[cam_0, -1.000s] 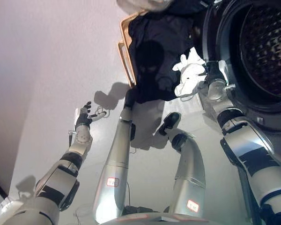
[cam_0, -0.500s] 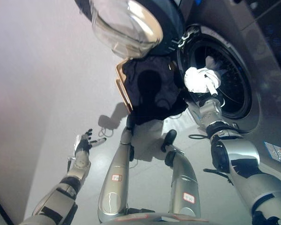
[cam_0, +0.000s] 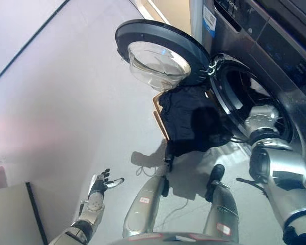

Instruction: Put the clothes in the basket into the washing machine.

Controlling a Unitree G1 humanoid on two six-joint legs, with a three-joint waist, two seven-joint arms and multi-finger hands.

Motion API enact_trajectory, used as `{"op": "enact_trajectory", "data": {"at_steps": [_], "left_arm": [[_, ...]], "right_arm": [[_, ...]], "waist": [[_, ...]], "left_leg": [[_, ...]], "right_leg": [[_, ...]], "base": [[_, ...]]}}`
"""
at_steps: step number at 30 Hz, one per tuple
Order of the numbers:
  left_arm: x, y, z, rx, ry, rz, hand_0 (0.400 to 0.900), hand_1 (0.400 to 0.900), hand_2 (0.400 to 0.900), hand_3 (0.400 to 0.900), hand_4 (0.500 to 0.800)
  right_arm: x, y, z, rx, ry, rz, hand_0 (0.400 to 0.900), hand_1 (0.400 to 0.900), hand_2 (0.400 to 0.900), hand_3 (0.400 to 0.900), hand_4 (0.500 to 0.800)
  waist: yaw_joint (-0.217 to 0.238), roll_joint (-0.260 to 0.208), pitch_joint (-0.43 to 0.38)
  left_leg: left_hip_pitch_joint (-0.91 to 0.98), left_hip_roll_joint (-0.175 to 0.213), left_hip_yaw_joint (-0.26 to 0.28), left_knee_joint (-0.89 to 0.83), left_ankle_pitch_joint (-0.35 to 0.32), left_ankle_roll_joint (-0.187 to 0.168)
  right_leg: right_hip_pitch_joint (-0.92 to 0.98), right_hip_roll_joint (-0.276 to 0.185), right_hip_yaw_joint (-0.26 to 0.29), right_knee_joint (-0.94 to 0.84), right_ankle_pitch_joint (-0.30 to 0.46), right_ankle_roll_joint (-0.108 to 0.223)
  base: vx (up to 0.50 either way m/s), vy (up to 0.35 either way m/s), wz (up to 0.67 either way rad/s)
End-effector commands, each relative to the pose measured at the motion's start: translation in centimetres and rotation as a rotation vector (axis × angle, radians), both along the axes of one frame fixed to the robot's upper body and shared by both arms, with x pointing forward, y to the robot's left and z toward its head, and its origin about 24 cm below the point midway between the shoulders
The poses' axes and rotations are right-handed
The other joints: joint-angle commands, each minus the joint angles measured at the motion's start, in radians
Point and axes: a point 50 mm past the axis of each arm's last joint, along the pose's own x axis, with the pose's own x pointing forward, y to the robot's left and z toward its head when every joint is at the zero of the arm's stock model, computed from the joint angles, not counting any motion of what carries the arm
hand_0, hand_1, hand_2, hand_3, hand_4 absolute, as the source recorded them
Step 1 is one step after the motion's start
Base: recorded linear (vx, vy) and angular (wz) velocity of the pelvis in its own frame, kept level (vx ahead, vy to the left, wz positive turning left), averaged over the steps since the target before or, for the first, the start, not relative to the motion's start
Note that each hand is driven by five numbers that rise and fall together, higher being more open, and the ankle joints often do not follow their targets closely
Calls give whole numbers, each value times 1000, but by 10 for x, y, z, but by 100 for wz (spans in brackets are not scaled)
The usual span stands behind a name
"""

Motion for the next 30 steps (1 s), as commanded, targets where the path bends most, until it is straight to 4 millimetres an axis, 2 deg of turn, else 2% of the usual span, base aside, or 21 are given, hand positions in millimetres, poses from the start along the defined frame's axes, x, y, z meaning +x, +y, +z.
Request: {"op": "enact_trajectory", "data": {"at_steps": [1,8,17,23,25,26,28,29,30], "left_arm": [[-12,13,-4,68,36,-12,900,900,900,900,800],[-16,11,-7,32,58,18,900,900,900,900,800],[-25,13,-12,-1,94,50,900,900,900,900,800],[-29,17,-13,-5,115,56,900,900,900,900,800],[-30,18,-14,-7,125,61,900,900,900,900,800],[-30,18,-14,-7,126,62,900,900,900,900,800],[-34,19,-16,-5,148,71,900,900,900,900,800],[-36,20,-17,-7,157,76,900,900,900,900,800],[-36,20,-17,-7,158,77,900,900,900,900,800]], "right_arm": [[-8,-34,67,-218,-107,-58,900,900,900,900,800],[-6,-32,52,-219,-62,-5,900,900,900,900,800],[2,-18,34,-230,7,96,900,900,900,900,800],[5,-9,12,-292,147,212,900,900,900,900,800],[5,1,-9,-311,206,281,900,900,900,900,800],[5,1,-9,-311,207,282,900,900,900,900,800],[1,22,-48,-358,334,400,900,900,900,900,800],[-1,28,-61,-366,372,434,900,900,900,900,800],[-1,29,-62,-366,373,434,900,900,900,900,800]], "waist": [[12,4,-66],[-4,-7,-73],[-22,-23,-71],[-28,-36,-63],[-33,-48,-58],[-34,-49,-59],[-46,-67,-54],[-51,-75,-51],[-52,-76,-51]], "left_leg": [[-20,1,-28,-53,29,-56],[-1,9,-26,-70,27,-54],[12,8,-12,-61,11,-47],[15,12,-2,-51,3,-42],[15,13,3,-42,-1,-39],[16,13,3,-42,-1,-39],[30,21,7,-33,-9,-35],[36,22,8,-29,-13,-34],[37,22,8,-29,-13,-34]], "right_leg": [[126,19,14,-163,18,18],[134,29,24,-178,24,17],[145,35,37,-191,35,14],[145,37,42,-191,46,10],[149,40,46,-195,52,10],[150,40,47,-196,53,10],[169,46,50,-198,55,8],[177,47,50,-198,56,8],[179,47,50,-198,56,8]], "base": [[40,-6,-5],[33,-7,-6],[3,13,-7],[-26,5,-6],[-29,-8,-6],[-19,0,-5],[-10,-5,-11],[-6,-1,-10],[-8,-16,-7]]}}
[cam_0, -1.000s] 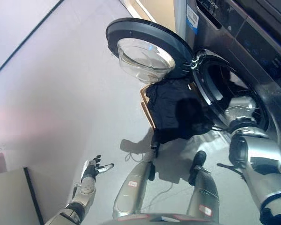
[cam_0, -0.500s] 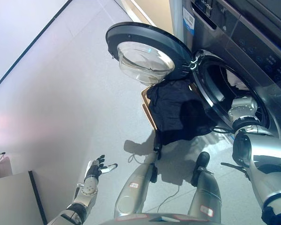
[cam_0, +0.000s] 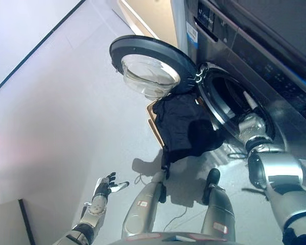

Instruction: Put the clothes in the basket into the washing machine.

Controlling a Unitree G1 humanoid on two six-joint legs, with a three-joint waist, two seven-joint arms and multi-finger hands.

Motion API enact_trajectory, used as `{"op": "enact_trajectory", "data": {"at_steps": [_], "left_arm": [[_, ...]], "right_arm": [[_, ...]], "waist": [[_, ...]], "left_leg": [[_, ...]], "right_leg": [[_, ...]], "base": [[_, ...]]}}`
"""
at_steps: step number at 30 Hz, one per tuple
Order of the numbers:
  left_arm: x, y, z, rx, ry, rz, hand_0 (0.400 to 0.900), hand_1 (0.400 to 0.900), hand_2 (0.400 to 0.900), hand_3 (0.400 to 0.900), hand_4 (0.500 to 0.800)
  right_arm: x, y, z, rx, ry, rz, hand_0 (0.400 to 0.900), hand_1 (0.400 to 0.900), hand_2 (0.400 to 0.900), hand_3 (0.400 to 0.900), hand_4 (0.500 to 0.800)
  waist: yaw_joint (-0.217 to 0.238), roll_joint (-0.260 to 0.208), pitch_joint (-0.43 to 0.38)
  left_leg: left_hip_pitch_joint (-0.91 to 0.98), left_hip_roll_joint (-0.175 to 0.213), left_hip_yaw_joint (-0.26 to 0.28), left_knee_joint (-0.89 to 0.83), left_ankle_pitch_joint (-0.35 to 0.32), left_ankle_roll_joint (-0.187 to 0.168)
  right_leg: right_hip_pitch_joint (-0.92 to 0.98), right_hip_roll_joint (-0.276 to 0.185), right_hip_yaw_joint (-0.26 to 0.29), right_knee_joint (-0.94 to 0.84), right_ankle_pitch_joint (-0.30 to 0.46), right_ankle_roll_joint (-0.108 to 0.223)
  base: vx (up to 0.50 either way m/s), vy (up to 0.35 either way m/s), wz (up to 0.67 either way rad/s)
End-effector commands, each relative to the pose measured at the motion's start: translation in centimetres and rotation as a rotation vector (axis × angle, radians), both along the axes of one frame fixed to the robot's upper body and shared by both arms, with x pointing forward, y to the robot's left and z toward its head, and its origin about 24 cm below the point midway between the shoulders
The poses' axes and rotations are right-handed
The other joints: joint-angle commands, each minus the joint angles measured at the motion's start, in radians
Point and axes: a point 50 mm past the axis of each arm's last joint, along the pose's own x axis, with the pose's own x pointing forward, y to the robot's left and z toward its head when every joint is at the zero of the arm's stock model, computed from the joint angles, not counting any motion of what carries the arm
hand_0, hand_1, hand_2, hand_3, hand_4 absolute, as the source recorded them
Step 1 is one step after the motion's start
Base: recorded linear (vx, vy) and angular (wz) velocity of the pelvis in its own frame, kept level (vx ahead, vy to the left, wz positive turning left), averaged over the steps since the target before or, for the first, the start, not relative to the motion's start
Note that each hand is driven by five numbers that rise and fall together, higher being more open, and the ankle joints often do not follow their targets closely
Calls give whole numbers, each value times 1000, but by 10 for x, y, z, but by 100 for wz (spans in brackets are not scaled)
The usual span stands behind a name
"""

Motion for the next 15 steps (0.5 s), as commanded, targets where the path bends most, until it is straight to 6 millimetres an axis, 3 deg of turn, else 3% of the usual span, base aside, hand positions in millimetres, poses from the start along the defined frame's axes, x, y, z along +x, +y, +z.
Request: {"op": "enact_trajectory", "data": {"at_steps": [1,8,11,15], "left_arm": [[-28,27,-11,62,131,115,900,900,900,900,800],[-40,23,-18,48,209,89,900,900,900,900,800],[-48,24,-21,50,255,85,900,900,900,900,800],[-60,30,-24,48,303,116,900,900,900,900,800]], "right_arm": [[-11,6,-25,-160,118,133,900,900,900,900,800],[-74,24,-115,-216,445,307,900,900,900,900,800],[-117,27,-152,-198,596,350,900,900,900,900,800],[-158,26,-177,-248,741,432,900,900,900,900,800]], "waist": [[-8,-41,-22],[-46,-106,-40],[-72,-138,-57],[-98,-171,-96]], "left_leg": [[-8,14,-14,-18,-13,-28],[66,29,-14,-14,-32,-29],[108,40,-7,-14,-43,-31],[165,53,6,-23,-55,-34]], "right_leg": [[162,33,18,-195,57,8],[249,43,-2,-234,66,12],[294,51,-5,-262,72,16],[350,62,-1,-302,84,23]], "base": [[-2,-26,-5],[3,-27,0],[8,-31,-12],[25,-26,-15]]}}
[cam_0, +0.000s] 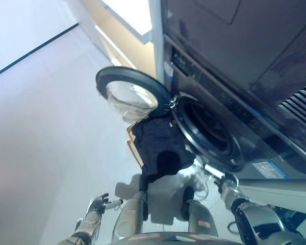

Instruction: Put the clothes in the basket into the washing machine.

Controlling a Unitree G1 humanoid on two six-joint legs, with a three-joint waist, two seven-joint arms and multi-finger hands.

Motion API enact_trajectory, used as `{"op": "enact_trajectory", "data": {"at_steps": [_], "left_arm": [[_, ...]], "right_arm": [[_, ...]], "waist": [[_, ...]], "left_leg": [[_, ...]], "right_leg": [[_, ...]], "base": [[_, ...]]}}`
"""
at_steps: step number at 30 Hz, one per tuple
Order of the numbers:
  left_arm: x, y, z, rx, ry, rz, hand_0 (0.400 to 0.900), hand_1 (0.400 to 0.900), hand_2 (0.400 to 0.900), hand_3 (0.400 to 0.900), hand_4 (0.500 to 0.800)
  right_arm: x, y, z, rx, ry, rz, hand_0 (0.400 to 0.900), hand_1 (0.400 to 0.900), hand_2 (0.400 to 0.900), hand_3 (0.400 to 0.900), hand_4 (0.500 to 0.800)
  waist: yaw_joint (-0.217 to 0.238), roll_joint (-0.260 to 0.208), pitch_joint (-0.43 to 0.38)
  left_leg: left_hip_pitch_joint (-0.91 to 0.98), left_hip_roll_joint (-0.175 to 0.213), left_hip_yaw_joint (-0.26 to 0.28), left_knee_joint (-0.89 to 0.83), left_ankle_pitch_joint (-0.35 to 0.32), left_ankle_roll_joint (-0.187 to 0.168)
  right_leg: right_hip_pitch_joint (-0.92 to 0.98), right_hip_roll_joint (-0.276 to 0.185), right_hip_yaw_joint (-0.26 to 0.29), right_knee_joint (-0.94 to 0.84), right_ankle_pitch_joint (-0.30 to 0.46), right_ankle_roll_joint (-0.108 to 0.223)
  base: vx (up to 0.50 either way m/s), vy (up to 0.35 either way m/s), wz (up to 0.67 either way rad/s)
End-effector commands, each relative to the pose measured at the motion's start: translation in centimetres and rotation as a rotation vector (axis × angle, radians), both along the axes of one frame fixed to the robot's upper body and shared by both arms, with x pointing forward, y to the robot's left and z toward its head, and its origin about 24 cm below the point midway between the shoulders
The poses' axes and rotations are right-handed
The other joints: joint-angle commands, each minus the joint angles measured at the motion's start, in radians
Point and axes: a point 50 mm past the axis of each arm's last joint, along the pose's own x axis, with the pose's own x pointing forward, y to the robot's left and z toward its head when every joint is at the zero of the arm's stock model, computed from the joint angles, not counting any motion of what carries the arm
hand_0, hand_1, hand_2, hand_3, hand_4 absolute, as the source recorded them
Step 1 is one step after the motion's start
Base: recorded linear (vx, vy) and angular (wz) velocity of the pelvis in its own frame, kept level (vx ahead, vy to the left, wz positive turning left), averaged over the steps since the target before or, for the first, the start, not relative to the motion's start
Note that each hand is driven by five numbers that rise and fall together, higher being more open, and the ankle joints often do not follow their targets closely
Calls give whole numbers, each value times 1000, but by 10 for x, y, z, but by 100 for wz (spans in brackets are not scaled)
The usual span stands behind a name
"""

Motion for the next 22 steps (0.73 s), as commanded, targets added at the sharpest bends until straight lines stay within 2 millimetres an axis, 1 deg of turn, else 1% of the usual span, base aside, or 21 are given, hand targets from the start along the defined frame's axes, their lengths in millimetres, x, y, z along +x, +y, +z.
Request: {"op": "enact_trajectory", "data": {"at_steps": [1,2,3,4,5,6,7,8,9,10,11,12,13,15,16,17,19,22], "left_arm": [[-21,17,-4,43,85,51,900,900,900,900,800],[-25,19,-5,46,95,56,900,900,900,900,800],[-25,19,-5,46,96,56,900,900,900,900,800],[-32,21,-6,43,114,69,900,900,900,900,800],[-32,21,-6,43,115,70,900,900,900,900,800],[-38,25,-6,50,126,76,900,900,900,900,800],[-41,26,-7,51,139,73,900,900,900,900,800],[-42,26,-7,51,140,73,900,900,900,900,800],[-48,28,-8,59,165,58,900,900,900,900,800],[-53,27,-9,58,191,35,900,900,900,900,800],[-53,27,-9,58,191,34,900,900,900,900,800],[-56,25,-10,53,207,6,900,900,900,900,800],[-57,24,-11,53,221,-18,900,900,900,900,800],[-59,21,-12,44,234,-45,900,900,900,900,800],[-59,21,-12,44,234,-46,900,900,900,900,800],[-60,19,-13,34,243,-56,900,900,900,900,800],[-63,19,-13,33,255,-57,900,900,900,900,800],[-63,20,-13,31,253,-68,900,900,900,900,800]], "right_arm": [[-9,-9,-1,-117,42,142,900,900,900,900,800],[-22,-11,-6,-129,83,166,900,900,900,900,800],[-22,-11,-7,-129,84,167,900,900,900,900,800],[-42,-10,-15,-170,162,255,900,900,900,900,800],[-43,-10,-15,-170,162,256,900,900,900,900,800],[-65,-8,-24,-186,236,330,900,900,900,900,800],[-79,-8,-29,-204,291,378,900,900,900,900,800],[-79,-8,-29,-204,292,378,900,900,900,900,800],[-107,-8,-36,-221,392,452,900,900,900,900,800],[-121,-9,-39,-223,450,472,900,900,900,900,800],[-121,-9,-39,-223,451,472,900,900,900,900,800],[-144,-10,-43,-190,517,452,900,900,900,900,800],[-156,-12,-44,-182,563,438,900,900,900,900,800],[-172,-14,-44,-158,609,399,900,900,900,900,800],[-172,-14,-44,-158,609,398,900,900,900,900,800],[-179,-16,-44,-149,633,385,900,900,900,900,800],[-178,-18,-43,-149,629,376,900,900,900,900,800],[-175,-20,-42,-150,620,384,900,900,900,900,800]], "waist": [[-16,-30,-49],[-23,-35,-62],[-23,-35,-62],[-31,-49,-86],[-31,-49,-85],[-40,-60,-108],[-44,-64,-118],[-44,-64,-117],[-51,-68,-133],[-57,-68,-142],[-57,-68,-140],[-65,-70,-153],[-70,-69,-157],[-78,-69,-171],[-77,-69,-169],[-81,-67,-180],[-85,-65,-189],[-89,-63,-194]], "left_leg": [[-6,9,-18,-27,1,-14],[3,11,-17,-31,3,-14],[5,12,-17,-32,3,-14],[35,16,-9,-47,0,-18],[38,16,-9,-49,1,-18],[65,17,-2,-63,0,-20],[82,17,-1,-73,0,-22],[85,17,-1,-74,1,-22],[120,20,3,-98,3,-23],[142,22,7,-115,6,-25],[145,22,7,-117,7,-25],[172,22,9,-123,1,-22],[184,22,16,-119,-6,-19],[212,18,20,-115,-20,-14],[214,18,20,-116,-21,-14],[233,15,28,-117,-31,-11],[252,15,40,-124,-37,-10],[262,15,48,-126,-41,-11]], "right_leg": [[140,6,0,-193,80,38],[147,10,1,-203,86,39],[149,10,1,-204,87,39],[176,15,1,-223,93,44],[179,15,1,-225,93,44],[205,19,0,-243,97,48],[222,19,-3,-246,95,51],[224,19,-3,-247,95,51],[253,17,-12,-242,87,53],[268,16,-17,-235,79,54],[271,16,-17,-235,78,54],[295,14,-15,-231,69,57],[309,10,-14,-228,66,58],[330,7,-11,-228,63,60],[332,7,-11,-228,63,60],[344,4,-5,-231,64,64],[351,2,5,-236,65,68],[358,-2,13,-239,66,71]], "base": [[19,-29,-16],[12,-22,-11],[32,-30,-15],[34,-22,-11],[69,-52,-16],[65,-43,-5],[64,-43,-4],[80,-35,1],[92,-30,3],[92,-31,2],[89,-25,-1],[80,-21,-5],[106,-27,-7],[74,-13,-10],[70,-10,-19],[54,-8,-22],[47,-11,-22],[12,-12,-11]]}}
